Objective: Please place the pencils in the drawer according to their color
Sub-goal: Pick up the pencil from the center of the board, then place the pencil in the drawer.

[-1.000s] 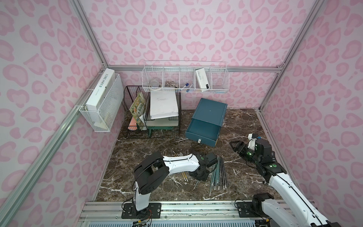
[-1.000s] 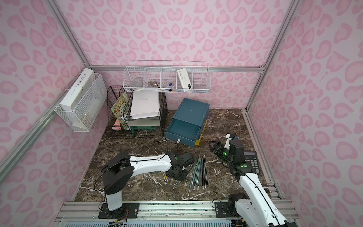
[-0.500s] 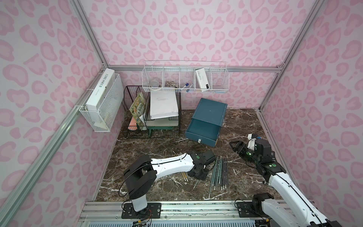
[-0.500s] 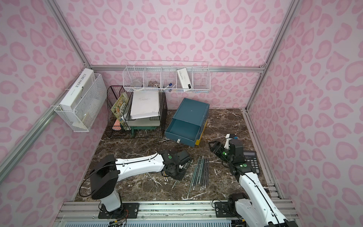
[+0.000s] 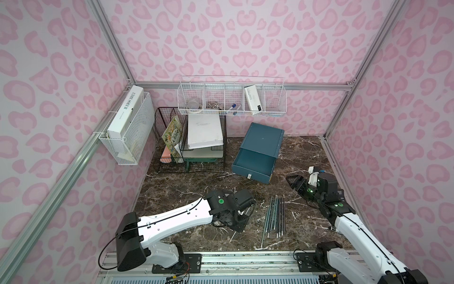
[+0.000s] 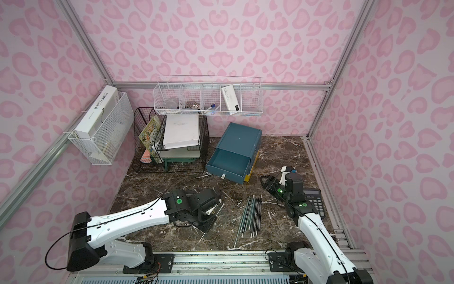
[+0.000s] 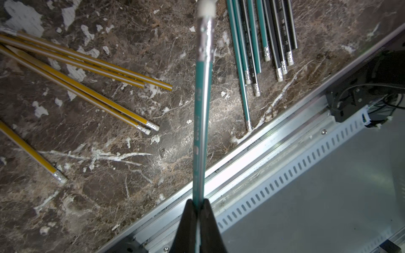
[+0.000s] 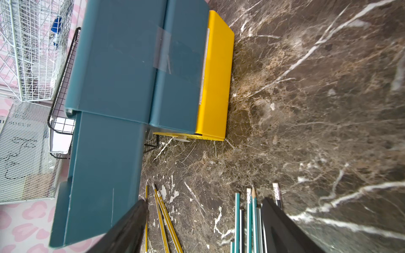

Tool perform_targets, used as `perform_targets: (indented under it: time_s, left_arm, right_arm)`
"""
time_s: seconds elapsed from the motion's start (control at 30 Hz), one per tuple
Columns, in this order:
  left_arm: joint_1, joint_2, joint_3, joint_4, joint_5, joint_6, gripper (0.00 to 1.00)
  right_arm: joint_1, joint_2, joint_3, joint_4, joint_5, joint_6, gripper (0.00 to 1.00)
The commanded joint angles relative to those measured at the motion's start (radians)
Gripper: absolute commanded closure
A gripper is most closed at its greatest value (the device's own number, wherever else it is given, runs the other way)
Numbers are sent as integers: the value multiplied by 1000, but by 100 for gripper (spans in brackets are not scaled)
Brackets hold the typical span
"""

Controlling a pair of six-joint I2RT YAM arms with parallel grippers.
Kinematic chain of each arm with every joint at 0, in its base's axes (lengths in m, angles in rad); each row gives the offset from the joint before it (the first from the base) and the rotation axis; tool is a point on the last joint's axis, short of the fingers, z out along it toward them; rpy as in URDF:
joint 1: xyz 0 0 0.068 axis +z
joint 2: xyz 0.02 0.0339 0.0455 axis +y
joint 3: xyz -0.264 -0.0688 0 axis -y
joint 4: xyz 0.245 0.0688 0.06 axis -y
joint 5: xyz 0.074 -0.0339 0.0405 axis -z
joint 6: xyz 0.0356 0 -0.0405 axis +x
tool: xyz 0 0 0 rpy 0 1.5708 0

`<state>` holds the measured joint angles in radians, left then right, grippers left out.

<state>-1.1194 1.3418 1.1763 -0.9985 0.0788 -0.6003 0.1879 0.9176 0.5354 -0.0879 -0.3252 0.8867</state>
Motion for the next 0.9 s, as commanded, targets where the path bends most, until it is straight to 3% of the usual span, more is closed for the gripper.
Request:
perform_targets:
  time_s: [0.0,0.27,0.43,0.63,0.77,0.87]
  left_arm:
    - [0,-54,37,-73,4,-19,100]
    - [5,-65,177,88,-105,-60,100]
    - [74,9,315,194,-111,-129,100]
    - [147,96,403,359,-140,-387,100]
    - [154,128,412,436,-239,-609,100]
    - [156,166,451,448,-293,-702,100]
  right_arm:
    - [1,5,0,44,-11,7,20]
    - [1,21,7,73,-23,22,20]
    - [0,19,21,69,-27,24,20]
    - [0,9,38,58,-27,28,20]
    - [1,12,49,63,-30,34,20]
    - [0,16,58,65,-34,35,20]
